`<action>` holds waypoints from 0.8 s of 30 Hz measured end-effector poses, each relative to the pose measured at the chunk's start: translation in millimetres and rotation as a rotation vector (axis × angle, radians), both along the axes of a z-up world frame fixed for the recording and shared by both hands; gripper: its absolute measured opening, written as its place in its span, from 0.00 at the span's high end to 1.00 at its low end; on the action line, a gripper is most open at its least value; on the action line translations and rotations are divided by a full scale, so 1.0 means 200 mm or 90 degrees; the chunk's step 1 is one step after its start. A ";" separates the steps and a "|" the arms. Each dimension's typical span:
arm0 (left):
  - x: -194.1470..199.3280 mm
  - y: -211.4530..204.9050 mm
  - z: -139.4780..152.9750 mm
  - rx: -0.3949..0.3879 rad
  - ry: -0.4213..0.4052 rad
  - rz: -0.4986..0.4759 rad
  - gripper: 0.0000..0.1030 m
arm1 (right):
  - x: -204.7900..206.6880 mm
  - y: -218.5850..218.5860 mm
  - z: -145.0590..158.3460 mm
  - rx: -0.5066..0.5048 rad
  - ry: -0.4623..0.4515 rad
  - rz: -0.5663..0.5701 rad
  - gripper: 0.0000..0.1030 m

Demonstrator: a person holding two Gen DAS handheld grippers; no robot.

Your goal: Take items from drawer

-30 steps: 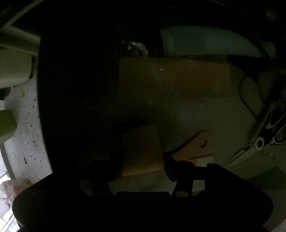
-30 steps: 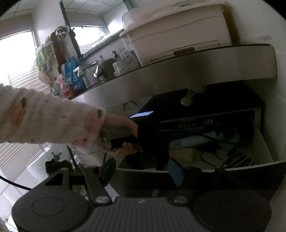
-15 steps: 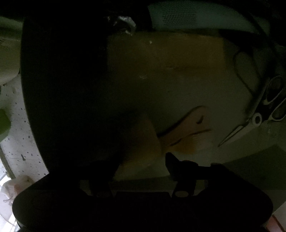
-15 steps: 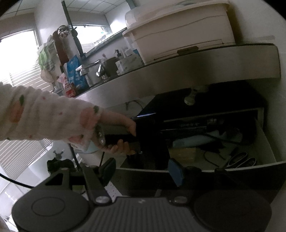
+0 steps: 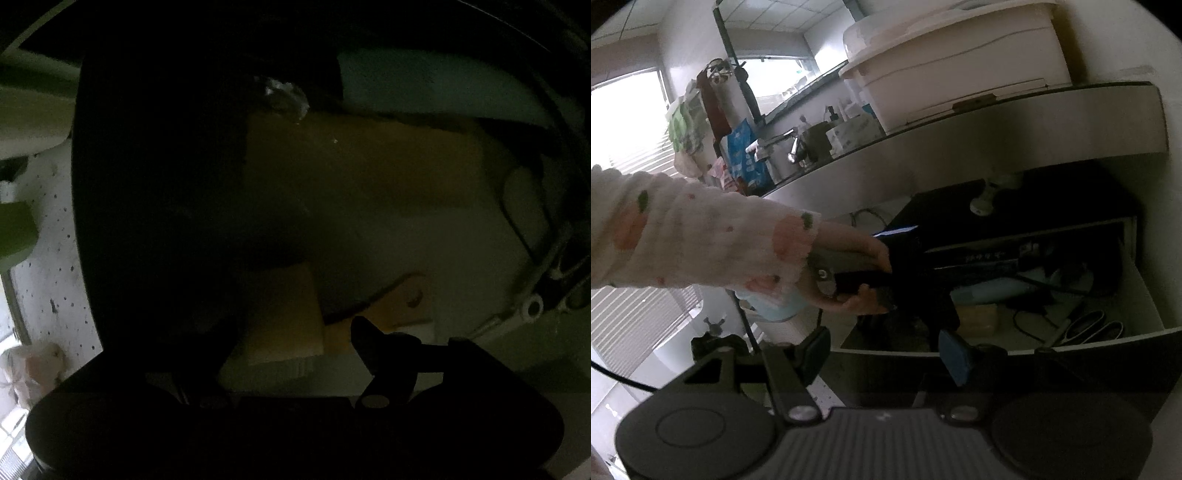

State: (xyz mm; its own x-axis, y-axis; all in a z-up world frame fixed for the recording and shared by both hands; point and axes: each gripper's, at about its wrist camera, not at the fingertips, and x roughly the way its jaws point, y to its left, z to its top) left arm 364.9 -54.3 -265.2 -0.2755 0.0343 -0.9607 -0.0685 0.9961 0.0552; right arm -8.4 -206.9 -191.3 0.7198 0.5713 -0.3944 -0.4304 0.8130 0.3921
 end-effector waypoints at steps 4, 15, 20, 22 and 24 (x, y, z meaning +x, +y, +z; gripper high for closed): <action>0.01 -0.02 -0.02 0.008 0.008 0.028 0.46 | -0.01 -0.02 -0.01 0.008 -0.003 -0.006 0.37; -0.01 -0.16 -0.02 0.020 -0.023 0.023 0.53 | -0.01 -0.05 -0.01 0.021 -0.004 -0.017 0.37; -0.07 -0.24 0.07 -0.017 -0.035 0.014 0.53 | -0.01 -0.05 -0.01 0.022 -0.002 -0.018 0.37; -0.12 -0.29 0.09 -0.031 -0.036 0.011 0.53 | -0.01 -0.04 -0.01 0.020 -0.003 -0.016 0.37; -0.19 -0.33 0.09 -0.042 -0.036 0.013 0.53 | -0.01 -0.03 0.00 0.017 -0.006 -0.012 0.37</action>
